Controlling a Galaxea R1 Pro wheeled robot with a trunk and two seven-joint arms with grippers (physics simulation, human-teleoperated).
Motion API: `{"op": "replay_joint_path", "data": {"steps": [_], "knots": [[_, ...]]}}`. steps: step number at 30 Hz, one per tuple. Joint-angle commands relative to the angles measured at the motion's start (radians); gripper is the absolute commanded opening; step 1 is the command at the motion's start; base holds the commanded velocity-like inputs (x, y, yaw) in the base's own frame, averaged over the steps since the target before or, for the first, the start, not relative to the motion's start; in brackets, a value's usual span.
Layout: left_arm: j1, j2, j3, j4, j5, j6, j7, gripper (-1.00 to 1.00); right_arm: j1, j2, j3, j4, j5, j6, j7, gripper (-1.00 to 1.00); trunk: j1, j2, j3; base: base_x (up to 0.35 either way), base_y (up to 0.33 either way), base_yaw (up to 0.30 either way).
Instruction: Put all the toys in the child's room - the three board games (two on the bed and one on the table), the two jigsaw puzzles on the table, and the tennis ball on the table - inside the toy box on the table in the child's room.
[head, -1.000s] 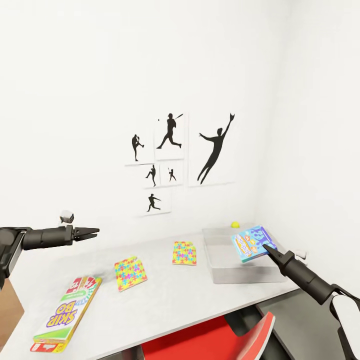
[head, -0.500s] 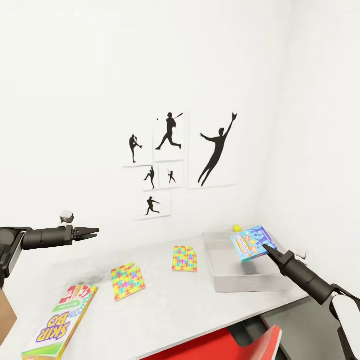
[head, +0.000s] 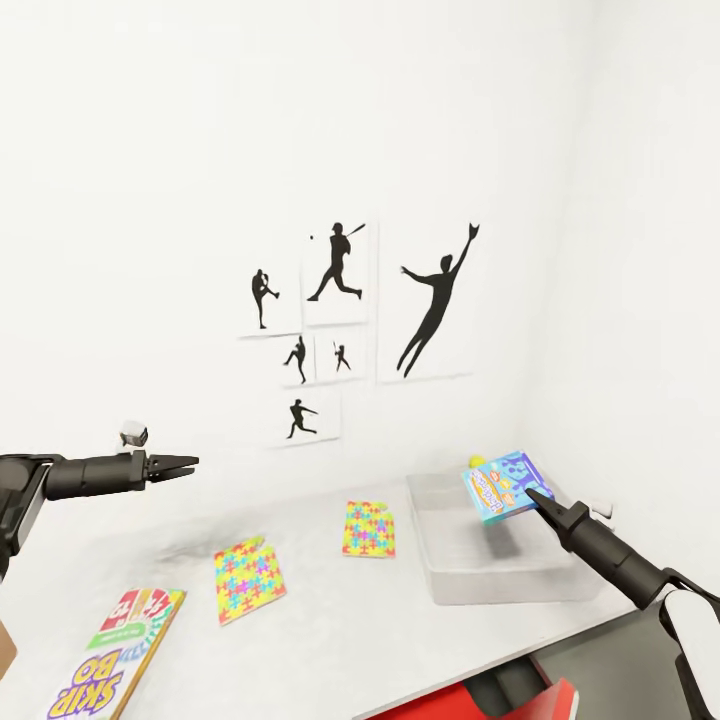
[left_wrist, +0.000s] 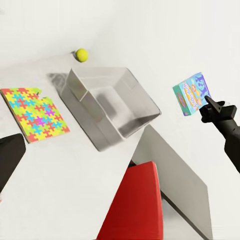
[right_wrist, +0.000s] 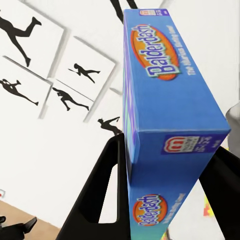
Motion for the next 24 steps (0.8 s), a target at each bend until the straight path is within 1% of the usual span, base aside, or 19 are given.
{"op": "replay_joint_path", "data": {"steps": [1, 16, 20, 24], "knots": [[0.0, 0.0, 0.001, 0.0, -0.005, 0.01, -0.006, 1.0, -0.001, 0.0, -0.002, 0.0, -0.002, 0.007, 0.003, -1.0, 0.001, -0.001, -0.001, 0.113, -0.058, 0.0], [0.0, 0.0, 0.001, 0.0, -0.005, 0.01, -0.006, 1.0, -0.001, 0.0, 0.0, 0.0, 0.0, 0.007, 0.003, -1.0, 0.001, -0.001, -0.001, 0.074, -0.034, 0.0], [0.0, 0.0, 0.001, 0.0, -0.005, 0.009, -0.006, 1.0, -0.001, 0.0, 0.0, 0.0, 0.0, 0.007, 0.003, -1.0, 0.001, -0.001, -0.001, 0.161, -0.113, 0.0], [0.0, 0.0, 0.001, 0.0, -0.005, 0.01, -0.006, 1.0, -0.001, 0.0, 0.0, 0.0, 0.0, 0.007, 0.003, -1.0, 0.001, -0.001, -0.001, 0.063, -0.053, 0.0]]}}
